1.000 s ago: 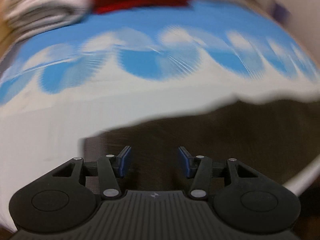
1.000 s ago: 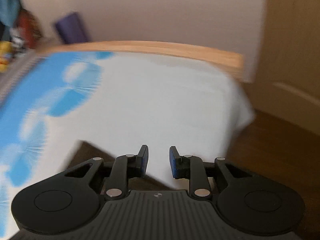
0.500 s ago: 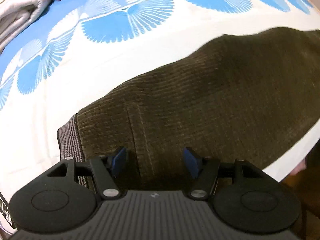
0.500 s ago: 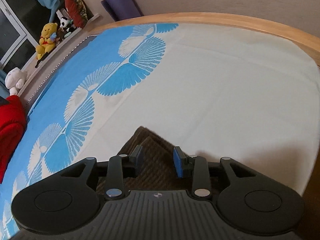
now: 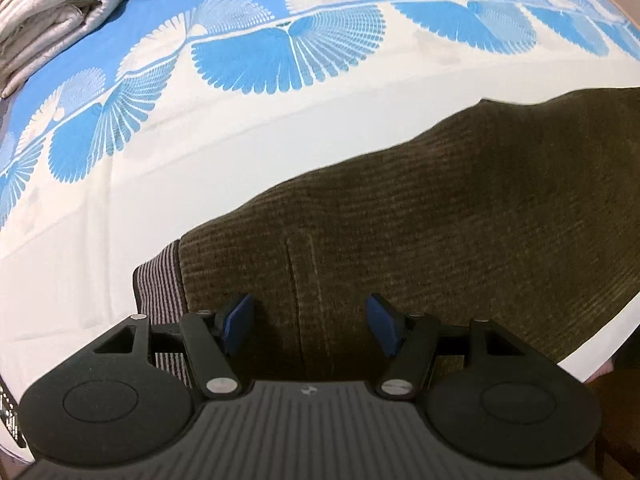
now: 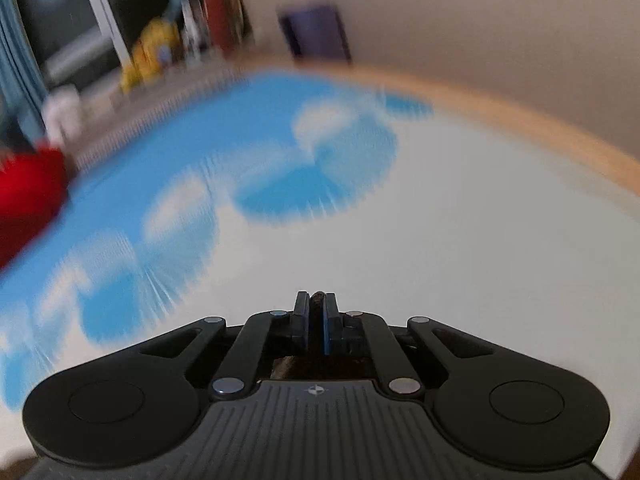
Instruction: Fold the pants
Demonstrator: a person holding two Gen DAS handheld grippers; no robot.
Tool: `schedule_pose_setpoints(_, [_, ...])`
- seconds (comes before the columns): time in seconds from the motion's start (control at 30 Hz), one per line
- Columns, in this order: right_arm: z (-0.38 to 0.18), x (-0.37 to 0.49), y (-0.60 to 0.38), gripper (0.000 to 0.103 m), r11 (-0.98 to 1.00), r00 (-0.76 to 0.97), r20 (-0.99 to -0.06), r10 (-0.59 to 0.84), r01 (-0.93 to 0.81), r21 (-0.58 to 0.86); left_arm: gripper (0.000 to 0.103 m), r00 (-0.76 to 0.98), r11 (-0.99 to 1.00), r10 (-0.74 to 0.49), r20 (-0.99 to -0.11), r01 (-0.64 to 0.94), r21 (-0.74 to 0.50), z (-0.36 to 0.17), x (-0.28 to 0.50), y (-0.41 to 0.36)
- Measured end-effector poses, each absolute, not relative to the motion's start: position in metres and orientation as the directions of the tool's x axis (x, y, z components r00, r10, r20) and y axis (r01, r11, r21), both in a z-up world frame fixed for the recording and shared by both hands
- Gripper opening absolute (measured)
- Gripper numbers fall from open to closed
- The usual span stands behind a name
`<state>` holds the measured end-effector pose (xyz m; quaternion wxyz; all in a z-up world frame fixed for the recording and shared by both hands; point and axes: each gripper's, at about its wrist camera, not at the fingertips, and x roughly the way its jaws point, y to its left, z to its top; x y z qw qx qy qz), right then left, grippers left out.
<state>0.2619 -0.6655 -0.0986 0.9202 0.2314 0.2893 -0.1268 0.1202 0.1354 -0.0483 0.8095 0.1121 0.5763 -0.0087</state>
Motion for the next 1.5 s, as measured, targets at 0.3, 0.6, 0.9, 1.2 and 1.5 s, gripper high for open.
schedule_pose_setpoints(0.3, [-0.098, 0.259, -0.652, 0.017, 0.875, 0.728, -0.645, -0.234, 0.447, 0.187, 0.069, 0.342, 0.981, 0.098, -0.935, 0.127, 0.149, -0.049, 0.121, 0.134])
schedule_pose_setpoints(0.6, [-0.129, 0.223, -0.651, 0.012, 0.934, 0.518, -0.855, -0.011, 0.311, 0.177, 0.068, 0.35, 0.989, 0.095, -0.932, 0.072, 0.128, -0.043, 0.122, 0.142])
schedule_pose_setpoints(0.9, [-0.117, 0.146, -0.713, 0.023, 0.713, 0.489, -0.856, -0.165, 0.659, 0.239, 0.068, 0.398, 0.99, 0.066, -0.915, 0.092, 0.111, -0.029, 0.114, 0.133])
schedule_pose_setpoints(1.2, [-0.125, 0.149, -0.687, 0.018, 0.701, 0.465, -0.883, -0.068, 0.652, 0.289, 0.068, 0.41, 0.988, 0.061, -0.91, 0.105, 0.113, -0.027, 0.107, 0.129])
schedule_pose_setpoints(1.5, [-0.117, 0.134, -0.688, 0.019, 0.583, 0.449, -0.883, -0.133, 0.756, 0.297, 0.068, 0.384, 0.991, 0.05, -0.922, 0.096, 0.094, -0.032, 0.105, 0.14])
